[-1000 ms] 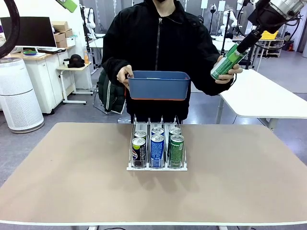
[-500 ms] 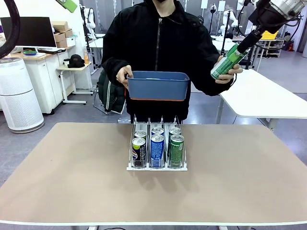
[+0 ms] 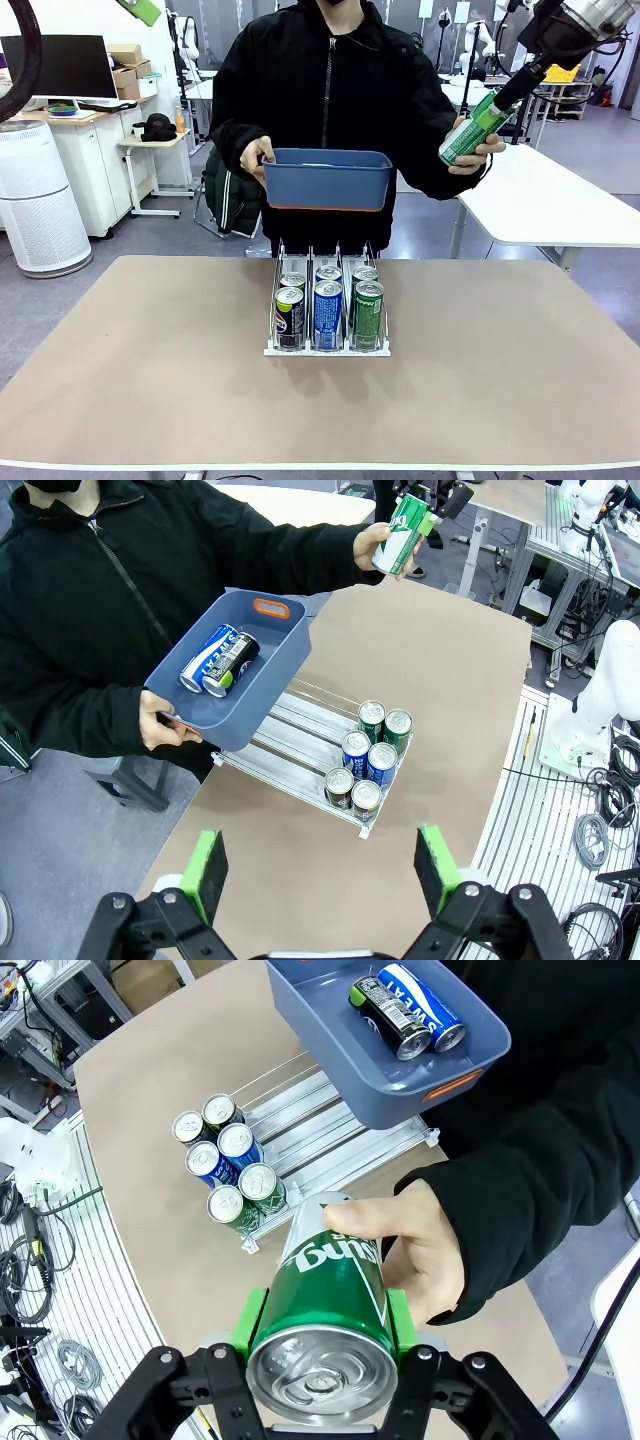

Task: Fill the beverage cans into the dispenser.
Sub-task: Place the picked Sprite in the line of the Automatic Can Dispenser with the same cans.

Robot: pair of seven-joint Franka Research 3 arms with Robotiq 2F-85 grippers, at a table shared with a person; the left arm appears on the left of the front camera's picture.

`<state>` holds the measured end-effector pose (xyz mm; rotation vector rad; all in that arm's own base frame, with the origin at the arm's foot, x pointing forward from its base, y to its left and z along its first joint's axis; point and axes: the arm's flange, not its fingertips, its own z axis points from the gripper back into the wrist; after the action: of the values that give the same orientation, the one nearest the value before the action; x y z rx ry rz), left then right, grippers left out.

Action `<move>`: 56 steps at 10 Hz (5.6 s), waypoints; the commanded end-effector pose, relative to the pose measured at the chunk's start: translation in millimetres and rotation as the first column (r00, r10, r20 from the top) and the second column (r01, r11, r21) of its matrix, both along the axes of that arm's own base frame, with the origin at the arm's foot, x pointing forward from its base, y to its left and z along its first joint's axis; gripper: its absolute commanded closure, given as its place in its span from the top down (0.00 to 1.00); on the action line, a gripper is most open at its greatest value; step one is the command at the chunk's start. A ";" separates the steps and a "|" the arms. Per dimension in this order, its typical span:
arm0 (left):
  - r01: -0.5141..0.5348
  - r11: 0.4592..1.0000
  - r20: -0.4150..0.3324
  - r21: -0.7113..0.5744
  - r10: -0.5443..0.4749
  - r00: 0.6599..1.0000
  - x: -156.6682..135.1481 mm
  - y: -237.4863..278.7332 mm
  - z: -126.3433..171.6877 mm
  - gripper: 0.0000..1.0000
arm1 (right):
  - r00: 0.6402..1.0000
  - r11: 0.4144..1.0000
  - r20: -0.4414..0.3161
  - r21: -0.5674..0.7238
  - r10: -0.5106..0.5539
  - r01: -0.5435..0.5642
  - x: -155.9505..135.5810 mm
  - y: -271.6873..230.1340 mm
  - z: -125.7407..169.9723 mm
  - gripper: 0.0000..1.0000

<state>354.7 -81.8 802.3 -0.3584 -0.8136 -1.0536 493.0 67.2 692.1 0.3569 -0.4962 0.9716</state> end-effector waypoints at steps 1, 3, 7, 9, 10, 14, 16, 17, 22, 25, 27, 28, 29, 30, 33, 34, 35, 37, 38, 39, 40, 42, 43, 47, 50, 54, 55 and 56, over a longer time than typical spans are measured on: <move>0.008 1.000 -0.006 -0.007 -0.008 1.000 -0.4 0.2 -0.4 1.00 | 1.000 1.000 0.002 -0.004 0.003 -0.003 -0.1 0.5 -0.2 0.00; 0.008 1.000 -0.006 -0.007 -0.008 1.000 -0.4 0.2 -0.4 1.00 | 1.000 1.000 0.002 -0.004 0.003 -0.003 -0.1 0.5 -0.2 0.00; 0.008 1.000 -0.006 -0.007 -0.008 1.000 -0.4 0.2 -0.4 1.00 | 1.000 0.999 -0.015 0.042 0.018 -0.017 0.9 -4.1 1.0 0.18; 0.008 1.000 -0.006 -0.007 -0.008 1.000 -0.4 0.2 -0.4 1.00 | 1.000 1.000 -0.011 0.004 0.007 -0.007 0.0 0.5 -2.1 0.38; 0.008 1.000 -0.006 -0.007 -0.008 1.000 -0.4 0.2 -0.4 1.00 | 1.000 1.000 -0.011 0.004 0.007 -0.007 0.0 0.5 -2.1 0.38; 0.008 1.000 -0.006 -0.007 -0.008 1.000 -0.4 0.2 -0.4 1.00 | 1.000 1.000 -0.011 0.004 0.007 -0.007 0.0 0.5 -2.1 0.38; 0.008 1.000 -0.006 -0.007 -0.008 1.000 -0.4 0.2 -0.4 1.00 | 1.000 1.000 -0.011 0.004 0.007 -0.007 0.0 0.5 -2.1 0.38; 0.008 1.000 -0.006 -0.007 -0.008 1.000 -0.4 0.2 -0.4 1.00 | 1.000 1.000 -0.011 0.004 0.007 -0.007 0.0 0.5 -2.1 0.38; 0.008 1.000 -0.006 -0.007 -0.008 1.000 -0.4 0.2 -0.4 1.00 | 1.000 1.000 -0.011 0.004 0.007 -0.007 0.0 0.5 -2.1 0.38; 0.008 1.000 -0.006 -0.007 -0.008 1.000 -0.4 0.2 -0.4 1.00 | 1.000 1.000 0.011 0.023 -0.005 0.005 -6.3 4.9 -8.9 0.58; 0.008 1.000 -0.006 -0.007 -0.008 1.000 -0.4 0.2 -0.4 1.00 | 0.999 0.999 0.006 0.028 -0.033 0.032 -35.3 16.1 -24.5 0.58; 0.008 1.000 -0.006 -0.007 -0.008 1.000 -0.4 0.2 -0.4 1.00 | 0.998 0.998 0.026 -0.006 -0.063 0.063 -49.4 15.9 -24.9 0.58; 0.008 1.000 -0.006 -0.007 -0.008 1.000 -0.4 0.2 -0.4 1.00 | 0.991 0.991 0.020 -0.002 -0.132 0.132 -66.5 22.3 -30.8 0.58; 0.008 1.000 -0.006 -0.007 -0.008 1.000 -0.4 0.2 -0.4 1.00 | 0.984 0.984 0.009 -0.019 -0.177 0.177 -81.2 27.9 -39.0 0.58; 0.008 1.000 -0.006 -0.007 -0.008 1.000 -0.4 0.2 -0.4 1.00 | 0.977 0.966 0.077 -0.149 -0.201 0.211 -121.3 51.4 -69.7 0.58; 0.008 1.000 -0.006 -0.007 -0.008 1.000 -0.4 0.2 -0.4 1.00 | 0.977 0.961 0.023 -0.177 -0.214 0.215 -122.4 58.1 -82.6 0.58; 0.008 1.000 -0.006 -0.007 -0.008 1.000 -0.4 0.2 -0.4 1.00 | 0.980 0.961 -0.010 -0.196 -0.201 0.195 -120.9 65.3 -97.8 0.58; 0.008 1.000 -0.006 -0.007 -0.008 1.000 -0.4 0.2 -0.4 1.00 | 0.983 0.972 -0.089 -0.191 -0.158 0.139 -119.5 72.4 -112.8 0.58; 0.008 1.000 -0.006 -0.007 -0.008 1.000 -0.4 0.2 -0.4 1.00 | 0.986 0.980 -0.112 -0.144 0.122 -0.138 -107.2 63.2 -105.7 0.58; 0.008 1.000 -0.006 -0.007 -0.008 1.000 -0.4 0.2 -0.4 1.00 | 0.985 0.966 -0.055 -0.209 -0.166 0.151 -124.6 73.4 -119.9 0.58; 0.008 1.000 -0.006 -0.007 -0.008 1.000 -0.4 0.2 -0.4 1.00 | 0.985 0.966 -0.055 -0.209 -0.166 0.151 -124.6 73.4 -119.9 0.58; 0.008 1.000 -0.006 -0.007 -0.008 1.000 -0.4 0.2 -0.4 1.00 | 0.985 0.966 -0.055 -0.209 -0.166 0.151 -124.6 73.4 -119.9 0.58; 0.008 1.000 -0.006 -0.007 -0.008 1.000 -0.4 0.2 -0.4 1.00 | 0.985 0.966 -0.055 -0.209 -0.166 0.151 -124.6 73.4 -119.9 0.58; 0.008 1.000 -0.006 -0.007 -0.008 1.000 -0.4 0.2 -0.4 1.00 | 0.970 0.968 -0.082 -0.125 -0.228 0.217 -158.3 78.7 -146.4 0.58; 0.008 1.000 -0.006 -0.007 -0.008 1.000 -0.4 0.2 -0.4 1.00 | 0.984 0.979 -0.038 -0.117 -0.173 0.168 -188.5 95.7 -172.2 0.58; 0.008 1.000 -0.006 -0.007 -0.008 1.000 -0.4 0.2 -0.4 1.00 | 0.992 0.983 -0.040 -0.143 -0.119 0.112 -198.9 127.0 -207.7 0.58; 0.008 1.000 -0.006 -0.007 -0.008 1.000 -0.4 0.2 -0.4 1.00 | 0.990 0.980 -0.035 -0.155 -0.134 0.127 -195.7 135.1 -216.2 0.58; 0.008 1.000 -0.006 -0.007 -0.008 1.000 -0.4 0.2 -0.4 1.00 | 0.987 0.976 -0.030 -0.157 -0.157 0.151 -193.5 144.3 -224.0 0.58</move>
<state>354.7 -81.9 802.7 -0.3583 -0.8139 -1.0539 303.7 201.9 486.0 0.2044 -0.3713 0.8910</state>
